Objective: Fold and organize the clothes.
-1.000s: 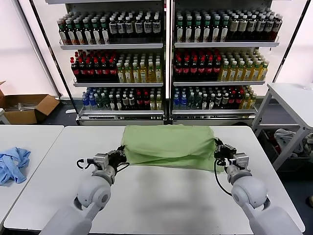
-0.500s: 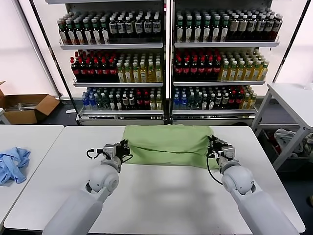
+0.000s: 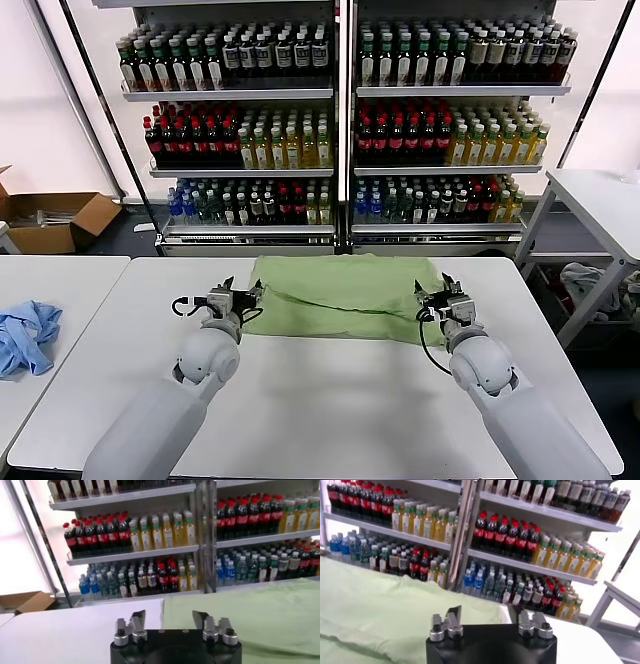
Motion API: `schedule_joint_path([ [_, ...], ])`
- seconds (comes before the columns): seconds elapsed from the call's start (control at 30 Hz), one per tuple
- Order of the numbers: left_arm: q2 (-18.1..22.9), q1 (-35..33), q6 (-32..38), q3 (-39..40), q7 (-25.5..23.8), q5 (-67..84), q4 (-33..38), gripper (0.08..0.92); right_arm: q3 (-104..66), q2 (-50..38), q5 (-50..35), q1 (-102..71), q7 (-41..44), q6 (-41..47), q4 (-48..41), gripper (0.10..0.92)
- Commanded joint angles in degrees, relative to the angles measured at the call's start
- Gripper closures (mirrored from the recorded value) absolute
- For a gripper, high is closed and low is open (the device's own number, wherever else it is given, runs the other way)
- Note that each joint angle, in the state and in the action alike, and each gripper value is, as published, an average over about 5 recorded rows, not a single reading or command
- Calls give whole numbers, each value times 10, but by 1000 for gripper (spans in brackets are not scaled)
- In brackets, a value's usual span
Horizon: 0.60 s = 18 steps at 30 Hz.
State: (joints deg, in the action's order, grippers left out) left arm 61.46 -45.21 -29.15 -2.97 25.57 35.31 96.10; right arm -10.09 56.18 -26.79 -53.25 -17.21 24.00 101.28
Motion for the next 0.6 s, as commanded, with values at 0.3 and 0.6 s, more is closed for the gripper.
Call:
schedule_joint_path([
  [0.3, -75, -227, 2, -116, -66, 18, 162, 178, -135, -53, -132, -275, 21, -78, 148, 203],
  [0.6, -66, -199, 26, -109, -76, 33, 104, 177, -165, -43, -163, -285, 17, -95, 106, 203],
])
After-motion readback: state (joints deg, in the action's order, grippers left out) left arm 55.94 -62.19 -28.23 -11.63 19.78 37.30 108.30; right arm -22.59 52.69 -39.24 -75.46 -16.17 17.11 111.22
